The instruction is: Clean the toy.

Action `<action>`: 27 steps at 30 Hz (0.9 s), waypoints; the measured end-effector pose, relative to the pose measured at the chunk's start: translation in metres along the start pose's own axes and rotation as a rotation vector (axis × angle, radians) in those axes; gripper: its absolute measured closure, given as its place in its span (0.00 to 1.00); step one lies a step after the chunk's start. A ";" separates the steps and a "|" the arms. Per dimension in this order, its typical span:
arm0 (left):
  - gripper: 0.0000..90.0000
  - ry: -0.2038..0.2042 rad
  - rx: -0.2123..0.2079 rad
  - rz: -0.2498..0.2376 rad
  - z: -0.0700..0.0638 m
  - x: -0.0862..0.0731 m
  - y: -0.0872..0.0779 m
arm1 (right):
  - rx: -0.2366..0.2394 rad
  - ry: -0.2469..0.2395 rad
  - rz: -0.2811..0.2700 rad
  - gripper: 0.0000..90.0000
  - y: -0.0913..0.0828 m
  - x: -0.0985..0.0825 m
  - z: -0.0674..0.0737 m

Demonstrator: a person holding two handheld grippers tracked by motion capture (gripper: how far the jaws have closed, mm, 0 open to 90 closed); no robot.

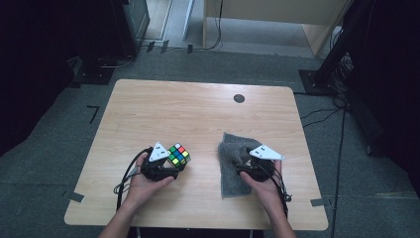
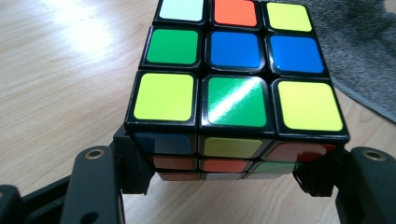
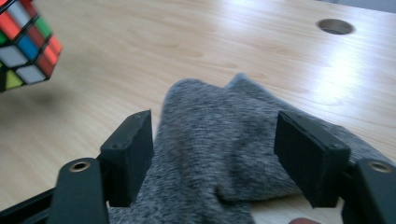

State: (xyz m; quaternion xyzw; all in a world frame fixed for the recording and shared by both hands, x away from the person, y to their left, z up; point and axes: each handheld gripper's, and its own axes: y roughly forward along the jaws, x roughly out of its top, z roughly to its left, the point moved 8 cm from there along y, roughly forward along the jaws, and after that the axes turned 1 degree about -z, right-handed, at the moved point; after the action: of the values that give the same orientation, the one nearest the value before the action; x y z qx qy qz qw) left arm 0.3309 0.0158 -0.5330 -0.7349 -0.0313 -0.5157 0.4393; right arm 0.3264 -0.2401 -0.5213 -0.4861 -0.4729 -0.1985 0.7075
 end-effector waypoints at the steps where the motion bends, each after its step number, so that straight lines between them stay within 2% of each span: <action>1: 0.38 -0.002 -0.006 0.003 0.000 0.000 0.000 | 0.012 -0.019 0.005 0.31 0.001 -0.001 0.004; 2: 0.38 -0.002 -0.006 0.003 0.000 0.000 0.000 | 0.012 -0.019 0.005 0.31 0.001 -0.001 0.004; 4: 0.38 0.009 -0.017 0.016 -0.003 -0.002 0.002 | 0.051 -0.079 0.001 0.29 0.004 -0.001 0.013; 7: 0.38 0.026 -0.034 0.021 -0.008 -0.002 0.004 | 0.056 -0.107 -0.003 0.27 0.008 -0.002 0.013; 9: 0.38 0.028 -0.039 0.022 -0.009 -0.002 0.004 | 0.057 -0.107 -0.003 0.27 0.010 -0.003 0.012; 12: 0.38 0.031 -0.051 0.026 -0.010 -0.002 0.005 | 0.050 -0.084 0.041 0.25 0.017 -0.011 0.001; 14: 0.38 0.032 -0.053 0.026 -0.010 -0.002 0.005 | 0.051 -0.084 0.052 0.25 0.018 -0.013 0.000; 16: 0.38 0.029 -0.056 0.025 -0.009 -0.002 0.004 | 0.032 -0.118 0.085 0.25 0.022 -0.023 -0.005; 19: 0.38 0.030 -0.063 0.022 -0.010 -0.002 0.004 | 0.029 -0.105 0.121 0.26 0.026 -0.030 -0.008; 22: 0.38 0.036 -0.074 0.023 -0.012 -0.002 0.003 | 0.000 -0.091 0.169 0.35 0.030 -0.040 -0.013; 24: 0.38 0.038 -0.083 0.020 -0.013 -0.001 0.003 | 0.014 -0.074 0.162 0.43 0.030 -0.042 -0.014; 27: 0.38 0.032 -0.097 0.009 -0.014 0.001 0.002 | 0.012 -0.085 0.167 0.64 0.027 -0.042 -0.014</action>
State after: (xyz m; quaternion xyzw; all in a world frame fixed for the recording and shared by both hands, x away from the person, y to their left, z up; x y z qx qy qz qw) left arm 0.3220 0.0046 -0.5327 -0.7470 0.0041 -0.5262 0.4062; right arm 0.3333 -0.2478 -0.5720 -0.5276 -0.4614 -0.1152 0.7039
